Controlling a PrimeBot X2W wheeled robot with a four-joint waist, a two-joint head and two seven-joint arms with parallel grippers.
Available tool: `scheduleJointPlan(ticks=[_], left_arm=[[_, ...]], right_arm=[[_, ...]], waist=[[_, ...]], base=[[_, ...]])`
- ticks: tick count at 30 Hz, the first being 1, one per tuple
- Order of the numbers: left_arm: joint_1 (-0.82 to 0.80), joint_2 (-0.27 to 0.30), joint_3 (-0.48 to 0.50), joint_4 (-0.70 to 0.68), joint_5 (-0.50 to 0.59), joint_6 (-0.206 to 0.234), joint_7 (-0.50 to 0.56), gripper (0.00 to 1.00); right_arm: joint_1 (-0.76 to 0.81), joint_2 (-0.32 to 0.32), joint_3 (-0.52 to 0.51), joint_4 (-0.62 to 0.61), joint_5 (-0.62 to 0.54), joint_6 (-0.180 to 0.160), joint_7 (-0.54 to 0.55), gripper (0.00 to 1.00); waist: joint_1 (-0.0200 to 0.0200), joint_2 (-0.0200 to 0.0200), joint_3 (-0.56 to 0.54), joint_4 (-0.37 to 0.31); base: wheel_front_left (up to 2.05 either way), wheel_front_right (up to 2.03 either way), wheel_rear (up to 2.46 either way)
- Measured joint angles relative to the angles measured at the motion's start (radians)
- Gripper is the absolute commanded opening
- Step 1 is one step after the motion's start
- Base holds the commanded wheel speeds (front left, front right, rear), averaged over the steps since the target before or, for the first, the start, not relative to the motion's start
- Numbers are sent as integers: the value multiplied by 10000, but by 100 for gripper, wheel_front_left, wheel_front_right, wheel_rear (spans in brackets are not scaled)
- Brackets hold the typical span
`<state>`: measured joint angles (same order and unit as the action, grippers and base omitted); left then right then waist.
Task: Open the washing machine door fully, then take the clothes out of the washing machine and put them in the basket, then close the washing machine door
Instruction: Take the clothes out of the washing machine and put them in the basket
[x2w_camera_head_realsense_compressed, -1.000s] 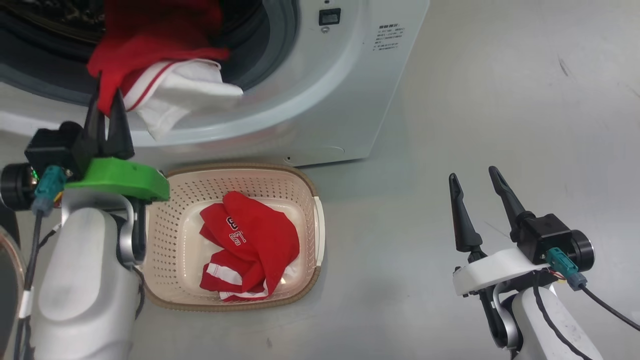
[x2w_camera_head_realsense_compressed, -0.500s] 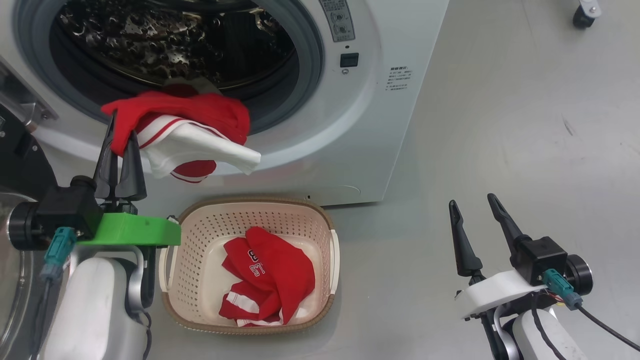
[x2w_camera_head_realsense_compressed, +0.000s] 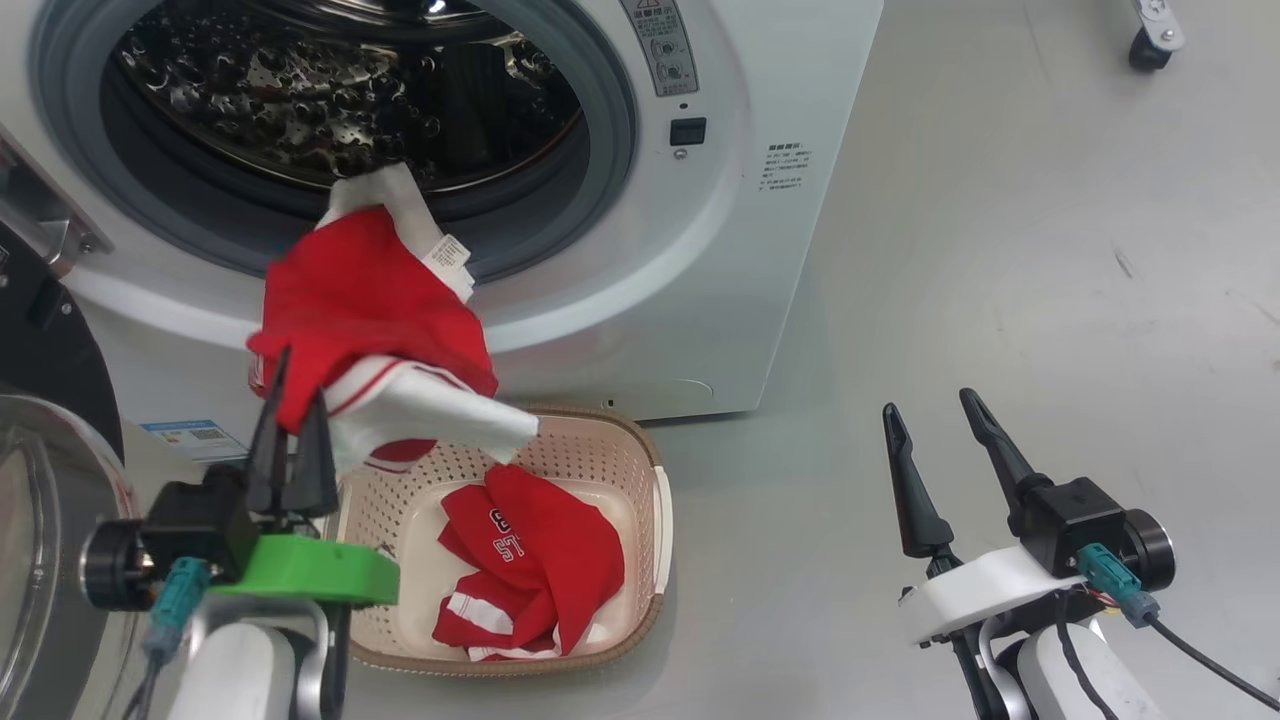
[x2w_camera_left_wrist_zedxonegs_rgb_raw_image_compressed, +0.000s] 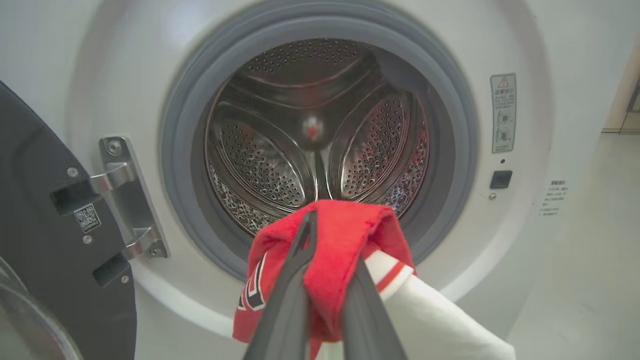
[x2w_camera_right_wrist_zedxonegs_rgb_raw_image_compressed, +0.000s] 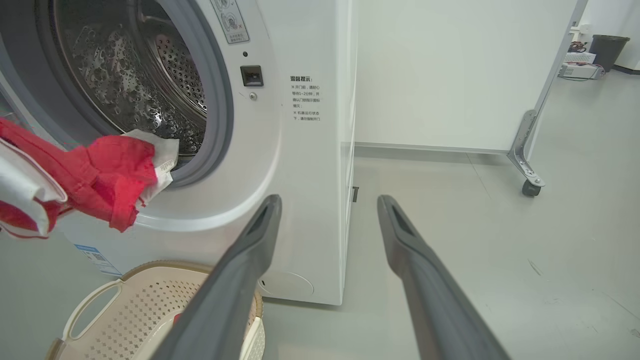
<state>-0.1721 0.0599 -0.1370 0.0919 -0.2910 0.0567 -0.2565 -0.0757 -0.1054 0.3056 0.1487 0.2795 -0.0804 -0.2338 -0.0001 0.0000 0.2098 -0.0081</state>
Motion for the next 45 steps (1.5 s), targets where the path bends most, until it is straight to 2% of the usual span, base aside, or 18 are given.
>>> scheduleJointPlan(ticks=[11, 20, 30, 31, 32, 33, 40, 45], left_arm=[[144, -92, -445, 1918, -612, -357, 596, 0], [-1521, 58, -552, 3639, -560, -621, 1246, 0], [-2245, 337, 0, 5942, -715, -510, 2180, 0], [-2281, 362, -6, 6165, -715, -472, 2314, 15], [-2333, 389, -8, 6364, -715, -443, 2485, 46], [-2408, 407, 6, 6520, -736, -441, 2556, 100], [-3255, 476, -58, 7331, -792, -454, 2729, 100], [-3498, 378, -192, 7687, -784, -468, 2621, 100]], right_arm=[[-81, 23, 82, -479, -2, -2, 117, 100], [-481, 113, 247, -681, -2, 8, 127, 100], [-765, 316, 466, -662, 79, 90, 111, 100], [-813, 334, 474, -663, 107, 90, 94, 100], [-855, 347, 476, -667, 119, 90, 84, 100], [-886, 351, 479, -667, 119, 90, 84, 100], [-1017, 399, 263, -566, 257, 77, -10, 100], [-1017, 399, 63, -504, 270, 63, -19, 100]], waist=[[0, 0, 683, -347], [1, 0, 1471, -827], [1, 0, 2210, -1695], [0, 0, 2277, -1783], [0, 0, 2349, -1866], [0, 0, 2425, -1939], [1, 0, 2865, -2348], [1, 0, 2949, -2327]], base=[[0, 0, 0], [0, 0, 0], [0, 0, 0], [0, 0, 0], [0, 0, 0], [0, 0, 0], [0, 0, 0], [0, 0, 0]])
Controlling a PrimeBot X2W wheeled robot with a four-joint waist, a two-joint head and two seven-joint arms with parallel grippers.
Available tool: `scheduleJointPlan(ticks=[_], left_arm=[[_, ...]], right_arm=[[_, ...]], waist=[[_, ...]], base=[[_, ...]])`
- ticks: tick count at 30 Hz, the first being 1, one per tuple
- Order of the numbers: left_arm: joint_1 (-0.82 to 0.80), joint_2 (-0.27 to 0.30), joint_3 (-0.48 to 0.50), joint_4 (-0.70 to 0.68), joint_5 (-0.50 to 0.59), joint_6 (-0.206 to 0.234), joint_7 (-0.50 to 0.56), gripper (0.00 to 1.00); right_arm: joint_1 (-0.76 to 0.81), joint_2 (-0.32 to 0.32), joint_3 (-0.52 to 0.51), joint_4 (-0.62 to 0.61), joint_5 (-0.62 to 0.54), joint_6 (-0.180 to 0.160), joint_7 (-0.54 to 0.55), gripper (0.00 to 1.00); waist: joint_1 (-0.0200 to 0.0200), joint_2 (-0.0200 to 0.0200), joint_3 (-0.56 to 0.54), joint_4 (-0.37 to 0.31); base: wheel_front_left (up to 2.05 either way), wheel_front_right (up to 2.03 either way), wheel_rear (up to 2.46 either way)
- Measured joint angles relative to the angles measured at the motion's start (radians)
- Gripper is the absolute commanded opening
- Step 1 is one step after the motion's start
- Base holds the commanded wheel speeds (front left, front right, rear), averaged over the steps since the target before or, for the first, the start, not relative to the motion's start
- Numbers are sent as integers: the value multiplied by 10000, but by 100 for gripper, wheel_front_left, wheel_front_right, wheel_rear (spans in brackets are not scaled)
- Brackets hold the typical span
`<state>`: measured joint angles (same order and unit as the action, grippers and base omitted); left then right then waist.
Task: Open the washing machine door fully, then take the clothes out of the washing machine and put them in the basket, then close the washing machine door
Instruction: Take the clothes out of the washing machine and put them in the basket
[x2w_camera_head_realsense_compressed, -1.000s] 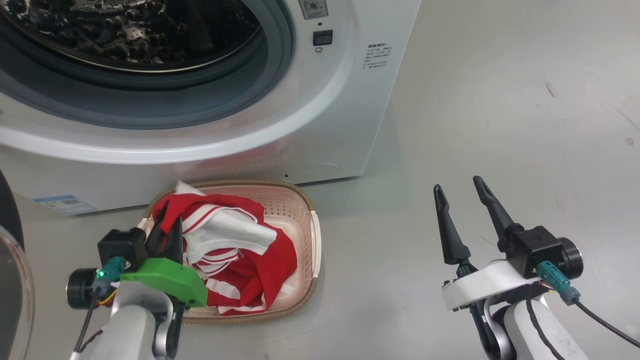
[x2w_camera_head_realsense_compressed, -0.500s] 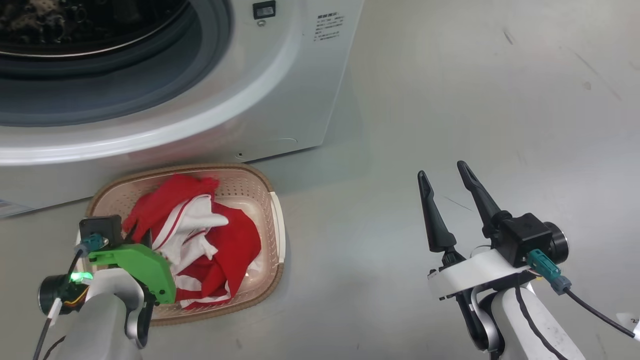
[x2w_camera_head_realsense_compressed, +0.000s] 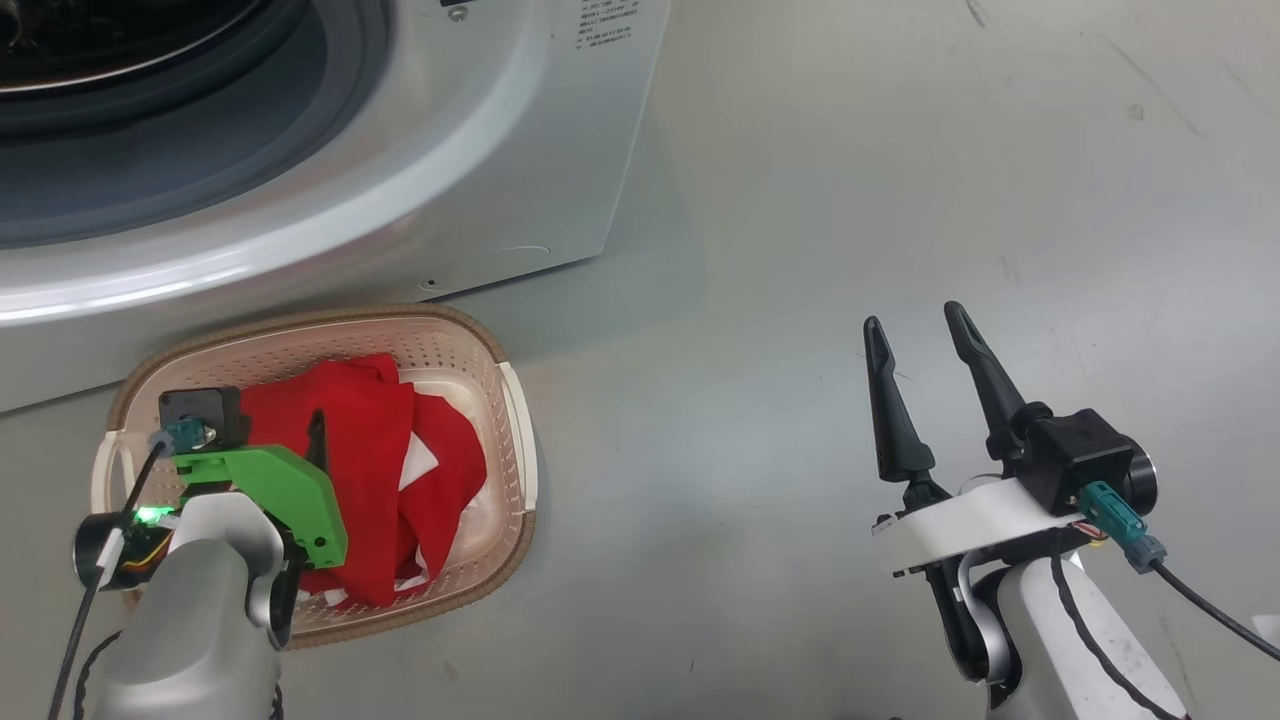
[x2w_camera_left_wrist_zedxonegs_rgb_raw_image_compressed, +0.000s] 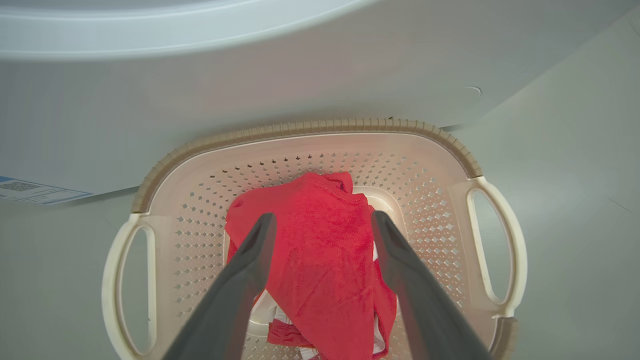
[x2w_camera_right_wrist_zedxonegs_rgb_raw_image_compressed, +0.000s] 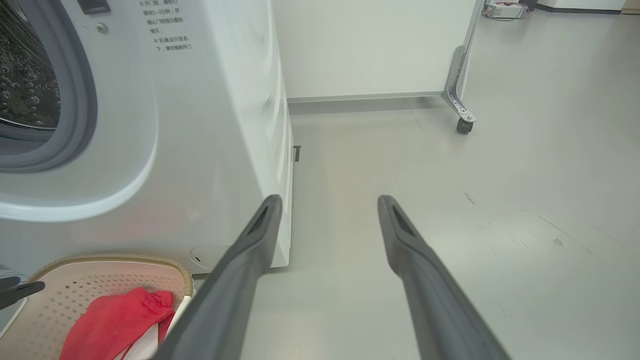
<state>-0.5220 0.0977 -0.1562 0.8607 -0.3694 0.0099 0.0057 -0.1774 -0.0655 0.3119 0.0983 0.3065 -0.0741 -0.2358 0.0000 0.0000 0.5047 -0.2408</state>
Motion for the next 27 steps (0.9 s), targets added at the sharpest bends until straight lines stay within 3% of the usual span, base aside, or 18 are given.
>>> scheduleJointPlan(ticks=[15, 27], left_arm=[[-257, -290, -387, -73, 410, -79, -1672, 100], [282, -453, -504, -1379, 464, -155, -2462, 100]], right_arm=[[-33, -40, -117, 516, -8, 2, -86, 100], [194, -364, -543, 711, -29, -90, -90, 100]], waist=[[0, 0, -669, 703], [0, 0, -1599, 1462]], base=[[0, 0, 0], [0, 0, 0]])
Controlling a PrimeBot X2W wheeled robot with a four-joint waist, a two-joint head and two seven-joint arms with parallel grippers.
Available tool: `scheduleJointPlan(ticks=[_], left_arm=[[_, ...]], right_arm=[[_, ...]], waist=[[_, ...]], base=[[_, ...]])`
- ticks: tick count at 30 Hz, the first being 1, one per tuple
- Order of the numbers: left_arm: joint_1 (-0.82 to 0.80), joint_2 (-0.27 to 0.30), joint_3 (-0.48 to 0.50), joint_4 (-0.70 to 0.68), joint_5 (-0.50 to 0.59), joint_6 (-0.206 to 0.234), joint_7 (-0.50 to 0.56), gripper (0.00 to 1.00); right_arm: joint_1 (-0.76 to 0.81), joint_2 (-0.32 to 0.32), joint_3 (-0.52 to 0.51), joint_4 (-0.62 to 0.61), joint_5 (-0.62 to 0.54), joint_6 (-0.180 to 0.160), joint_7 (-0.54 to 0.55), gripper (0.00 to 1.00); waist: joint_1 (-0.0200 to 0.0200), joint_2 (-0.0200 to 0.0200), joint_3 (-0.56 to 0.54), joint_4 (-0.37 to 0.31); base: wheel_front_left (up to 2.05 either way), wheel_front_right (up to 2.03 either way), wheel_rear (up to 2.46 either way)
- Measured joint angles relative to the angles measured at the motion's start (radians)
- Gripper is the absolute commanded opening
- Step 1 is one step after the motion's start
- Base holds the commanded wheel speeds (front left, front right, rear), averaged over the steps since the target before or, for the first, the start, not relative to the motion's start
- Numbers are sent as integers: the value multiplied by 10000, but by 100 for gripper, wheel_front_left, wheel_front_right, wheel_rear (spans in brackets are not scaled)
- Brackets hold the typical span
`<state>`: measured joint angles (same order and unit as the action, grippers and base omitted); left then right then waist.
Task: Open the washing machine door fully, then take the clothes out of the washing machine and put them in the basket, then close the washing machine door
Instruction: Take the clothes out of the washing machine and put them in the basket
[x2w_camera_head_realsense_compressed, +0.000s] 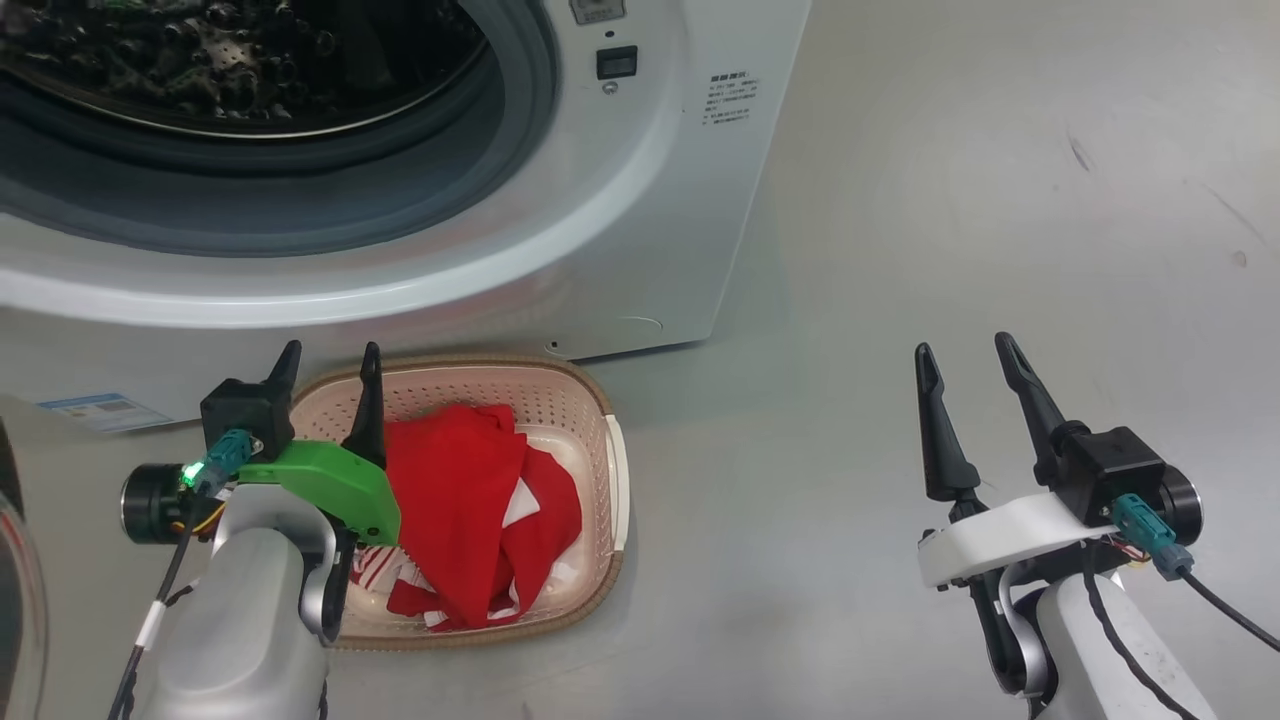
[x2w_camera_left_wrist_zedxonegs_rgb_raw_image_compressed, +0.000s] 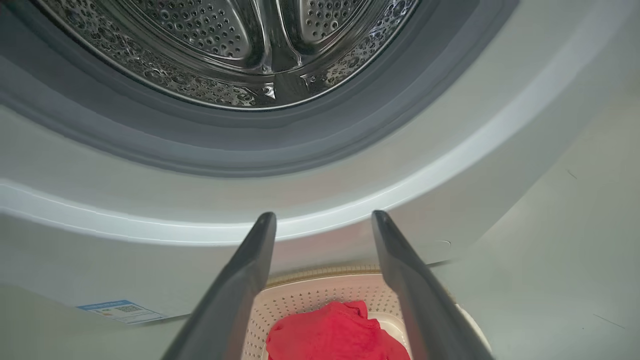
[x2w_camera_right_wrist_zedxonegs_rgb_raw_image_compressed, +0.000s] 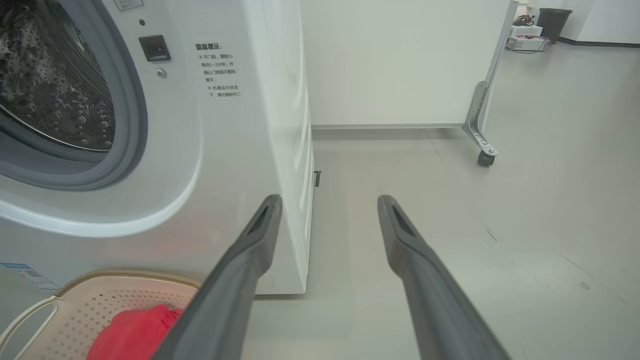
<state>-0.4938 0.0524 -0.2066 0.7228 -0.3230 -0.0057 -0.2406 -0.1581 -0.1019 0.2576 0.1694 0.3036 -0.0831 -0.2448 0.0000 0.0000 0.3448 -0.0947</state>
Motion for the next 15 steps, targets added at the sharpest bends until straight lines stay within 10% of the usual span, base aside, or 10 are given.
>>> scheduleJointPlan(ticks=[15], left_arm=[[1268, -15, 15, -1929, 199, 332, -86, 100]], right_arm=[[616, -180, 71, 249, -73, 0, -15, 100]], waist=[[0, 0, -1291, 793]], base=[[0, 0, 0]])
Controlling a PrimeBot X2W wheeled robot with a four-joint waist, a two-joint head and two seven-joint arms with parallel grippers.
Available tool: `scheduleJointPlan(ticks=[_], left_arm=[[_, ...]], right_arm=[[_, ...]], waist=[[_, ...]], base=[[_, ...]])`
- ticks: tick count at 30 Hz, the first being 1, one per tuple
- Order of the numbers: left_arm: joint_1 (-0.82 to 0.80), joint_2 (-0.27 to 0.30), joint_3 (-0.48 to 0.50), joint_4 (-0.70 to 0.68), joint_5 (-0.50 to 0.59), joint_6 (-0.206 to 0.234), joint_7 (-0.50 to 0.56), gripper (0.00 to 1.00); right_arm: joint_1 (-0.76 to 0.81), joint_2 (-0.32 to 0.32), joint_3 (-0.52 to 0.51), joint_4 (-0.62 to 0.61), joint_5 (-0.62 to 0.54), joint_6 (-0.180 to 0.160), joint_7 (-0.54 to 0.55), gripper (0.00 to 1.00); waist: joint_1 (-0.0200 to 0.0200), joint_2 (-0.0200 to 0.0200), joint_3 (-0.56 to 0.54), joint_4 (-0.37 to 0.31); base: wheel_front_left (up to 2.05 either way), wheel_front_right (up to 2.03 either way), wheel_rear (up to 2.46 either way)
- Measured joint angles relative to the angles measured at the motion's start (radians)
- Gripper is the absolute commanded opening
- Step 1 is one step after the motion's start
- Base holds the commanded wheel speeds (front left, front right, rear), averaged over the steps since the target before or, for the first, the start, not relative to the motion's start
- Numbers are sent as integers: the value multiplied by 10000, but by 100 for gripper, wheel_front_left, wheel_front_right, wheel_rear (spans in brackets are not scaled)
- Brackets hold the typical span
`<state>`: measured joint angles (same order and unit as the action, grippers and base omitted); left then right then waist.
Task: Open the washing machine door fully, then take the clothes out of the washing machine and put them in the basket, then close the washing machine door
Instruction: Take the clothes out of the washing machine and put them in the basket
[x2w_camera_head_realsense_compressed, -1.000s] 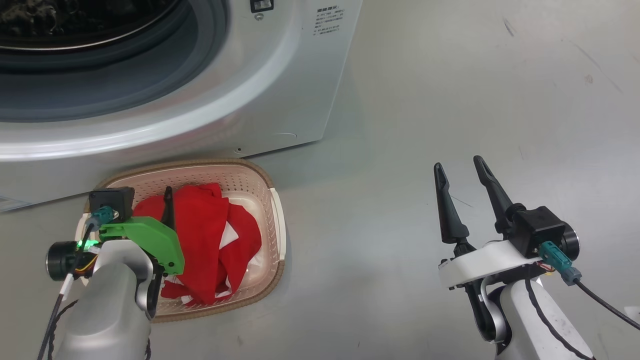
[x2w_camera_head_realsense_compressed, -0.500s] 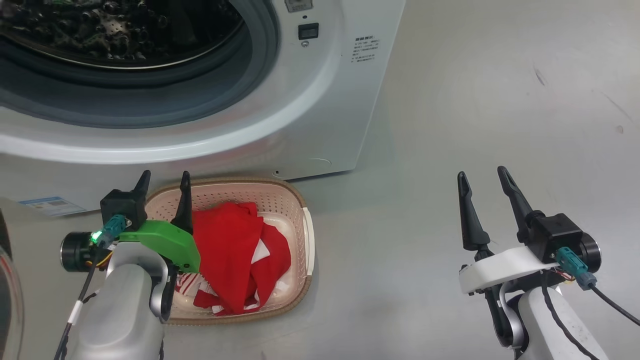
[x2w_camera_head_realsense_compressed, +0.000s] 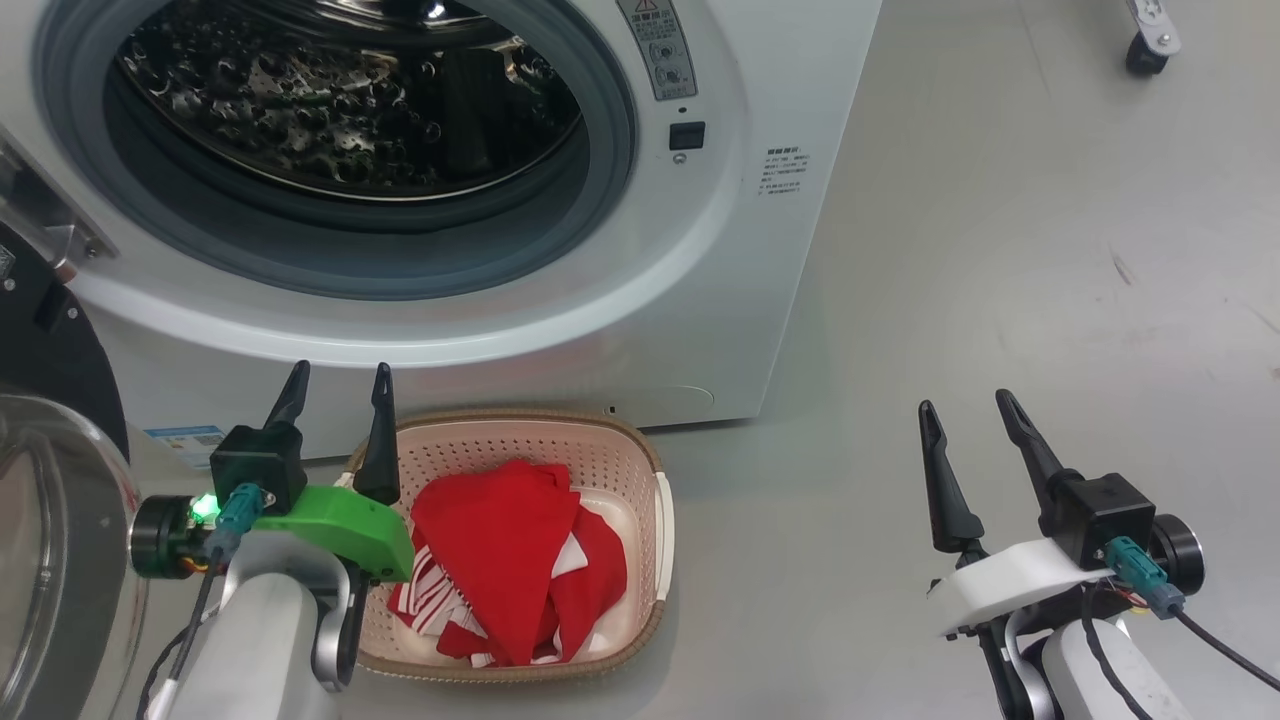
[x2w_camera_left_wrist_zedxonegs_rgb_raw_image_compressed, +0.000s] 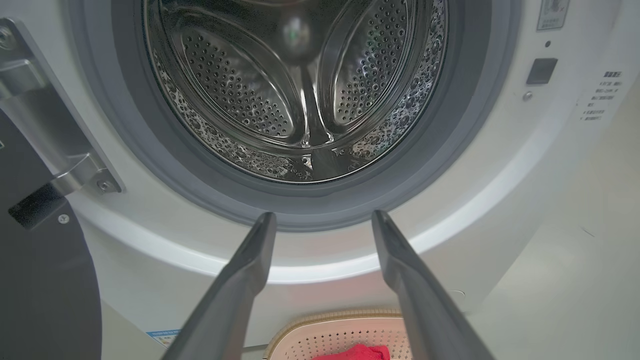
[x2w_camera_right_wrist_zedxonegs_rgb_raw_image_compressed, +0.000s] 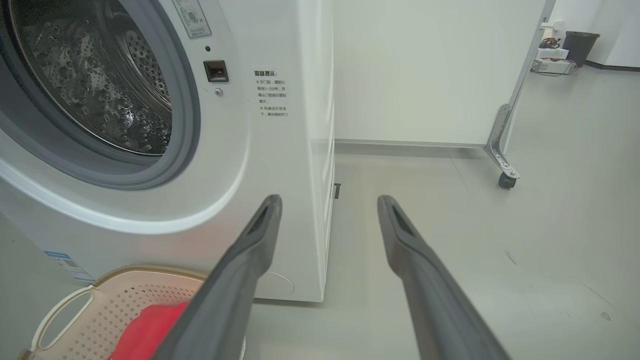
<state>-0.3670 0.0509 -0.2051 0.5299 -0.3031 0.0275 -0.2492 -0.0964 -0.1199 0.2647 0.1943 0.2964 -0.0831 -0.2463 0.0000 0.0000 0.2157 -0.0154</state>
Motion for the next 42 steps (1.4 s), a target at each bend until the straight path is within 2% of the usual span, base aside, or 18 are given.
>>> scheduleJointPlan(ticks=[5, 20, 42], left_arm=[[703, 36, 31, -717, 182, 207, -15, 100], [2422, 155, 38, -2034, 230, 426, 17, 100], [3594, 355, -2, -3664, 491, 658, 769, 100]], right_arm=[[267, -23, 8, 31, 0, -2, 0, 100], [883, -42, 63, 40, 2, -77, 128, 100], [1193, -82, -35, -267, 2, -176, 353, 100]], waist=[[0, 0, -519, 194], [0, 0, -1448, 299], [0, 0, -1727, 275]], base=[[0, 0, 0], [0, 0, 0], [0, 0, 0]])
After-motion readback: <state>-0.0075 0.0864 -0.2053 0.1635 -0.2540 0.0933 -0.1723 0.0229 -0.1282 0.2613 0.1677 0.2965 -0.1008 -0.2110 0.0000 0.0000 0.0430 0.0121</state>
